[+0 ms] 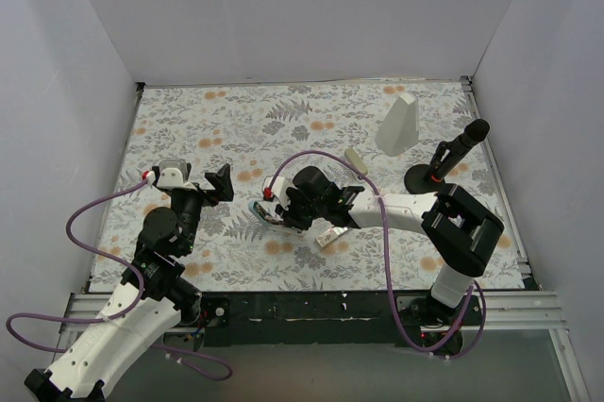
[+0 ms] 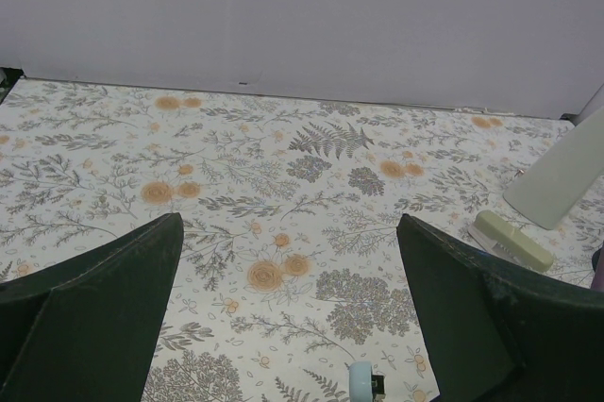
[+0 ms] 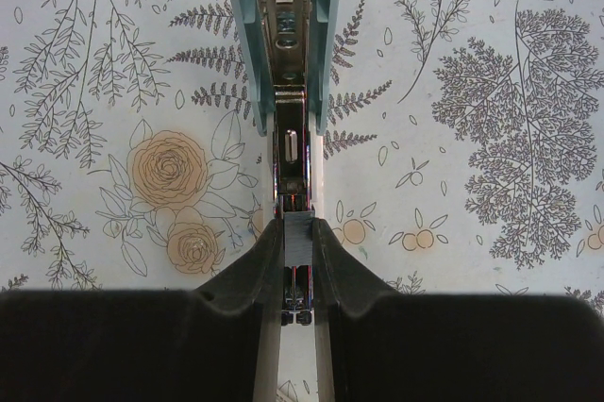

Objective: Load the staples into the stapler

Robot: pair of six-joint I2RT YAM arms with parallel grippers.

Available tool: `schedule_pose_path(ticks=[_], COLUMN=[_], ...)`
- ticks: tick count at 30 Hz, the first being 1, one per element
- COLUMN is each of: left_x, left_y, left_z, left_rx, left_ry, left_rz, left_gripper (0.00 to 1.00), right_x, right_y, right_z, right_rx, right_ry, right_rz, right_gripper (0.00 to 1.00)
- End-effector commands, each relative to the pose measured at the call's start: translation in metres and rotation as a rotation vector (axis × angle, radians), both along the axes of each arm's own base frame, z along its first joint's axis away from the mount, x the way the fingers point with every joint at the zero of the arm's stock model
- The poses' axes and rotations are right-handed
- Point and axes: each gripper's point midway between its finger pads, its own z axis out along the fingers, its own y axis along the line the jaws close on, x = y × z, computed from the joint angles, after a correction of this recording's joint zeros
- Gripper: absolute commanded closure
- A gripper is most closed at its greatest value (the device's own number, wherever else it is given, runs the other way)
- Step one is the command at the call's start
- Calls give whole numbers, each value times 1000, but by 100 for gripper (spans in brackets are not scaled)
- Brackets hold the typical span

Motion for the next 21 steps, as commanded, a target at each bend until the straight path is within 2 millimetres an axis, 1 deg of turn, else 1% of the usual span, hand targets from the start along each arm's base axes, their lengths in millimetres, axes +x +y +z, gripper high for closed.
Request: schedule_pose_path(ticks=[1, 7, 12, 21], left_x=[1, 1, 1, 1], left_y=[1, 1, 1, 1], left_z=[-3, -2, -2, -2], left_rx=[5, 3, 1, 4], left_ry=[3, 0, 0, 1], left_rz=[5, 5, 5, 4], left_gripper=[2, 2, 2, 2], right_x=[-5, -3, -1, -1], right_y=[8, 8, 9, 8], right_z=[14, 18, 26, 25], right_rx=[36, 43, 63, 57], right_ry=[-9, -13, -22, -19], right_rz=[31, 16, 2, -2], right_gripper=[91, 92, 91, 91])
